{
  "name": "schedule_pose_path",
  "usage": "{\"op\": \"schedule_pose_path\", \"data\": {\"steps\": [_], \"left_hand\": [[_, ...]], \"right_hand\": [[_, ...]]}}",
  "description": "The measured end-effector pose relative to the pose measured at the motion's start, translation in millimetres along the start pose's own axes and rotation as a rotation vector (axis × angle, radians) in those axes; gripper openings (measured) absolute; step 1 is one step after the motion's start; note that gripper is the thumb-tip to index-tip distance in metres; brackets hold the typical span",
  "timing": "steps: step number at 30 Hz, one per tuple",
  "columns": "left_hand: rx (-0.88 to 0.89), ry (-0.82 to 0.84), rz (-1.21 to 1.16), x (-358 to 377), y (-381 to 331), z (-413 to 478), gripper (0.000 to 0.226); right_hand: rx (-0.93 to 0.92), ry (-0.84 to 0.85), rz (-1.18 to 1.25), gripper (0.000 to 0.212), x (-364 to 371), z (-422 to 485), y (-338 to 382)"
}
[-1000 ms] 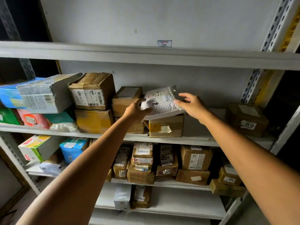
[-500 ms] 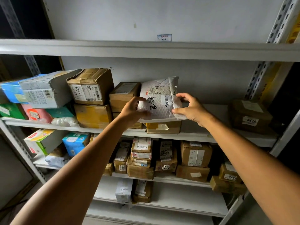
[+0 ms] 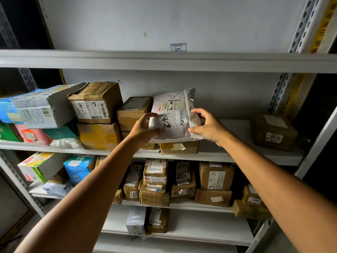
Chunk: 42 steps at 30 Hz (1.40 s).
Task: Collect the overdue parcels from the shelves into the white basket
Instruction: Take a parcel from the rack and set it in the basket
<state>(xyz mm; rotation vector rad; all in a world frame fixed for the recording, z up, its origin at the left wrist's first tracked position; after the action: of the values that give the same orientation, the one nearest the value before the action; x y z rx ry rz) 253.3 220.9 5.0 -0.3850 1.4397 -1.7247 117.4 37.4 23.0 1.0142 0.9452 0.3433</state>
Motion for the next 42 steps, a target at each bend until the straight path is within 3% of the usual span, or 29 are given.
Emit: {"op": "schedule_pose_path", "data": {"steps": [8,16,23,42], "left_hand": [[0.032,-0.007,-0.114,3.4,-5.1,-14.3,0.069],[0.052,0.022,-0.069,17.3,-11.5,-34.5,0.084],[0.097,0.068,-0.072,45.7,-21.8,-52.8,0.08],[0.185,0.286,-0.118,214.8,-64.4,-60.7,0.075]], "right_hand": [[-0.05,-0.081,0.002,0.068,-4.0,-20.0,-2.4],[-0.063,-0.114,-0.017,0.069,-14.0,-46.8,-18.7],[-0.073,-0.185,-0.013,0.071,-39.4,-83.5,-34.0],[0.099,-0.474,-0.13,0.073,-175.5,-180.5,-103.4]]}}
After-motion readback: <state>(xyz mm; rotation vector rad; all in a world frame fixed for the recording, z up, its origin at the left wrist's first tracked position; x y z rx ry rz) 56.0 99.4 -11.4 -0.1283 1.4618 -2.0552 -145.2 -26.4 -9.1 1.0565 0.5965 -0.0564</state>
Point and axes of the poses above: each hand's wrist, its own z-axis towards the middle knuckle, its own x-axis out of the palm, y = z × x, the point moved 9 cm from there along z, towards the middle knuckle, and after that the axes turned 6 degrees about x, right-handed, at the moved point
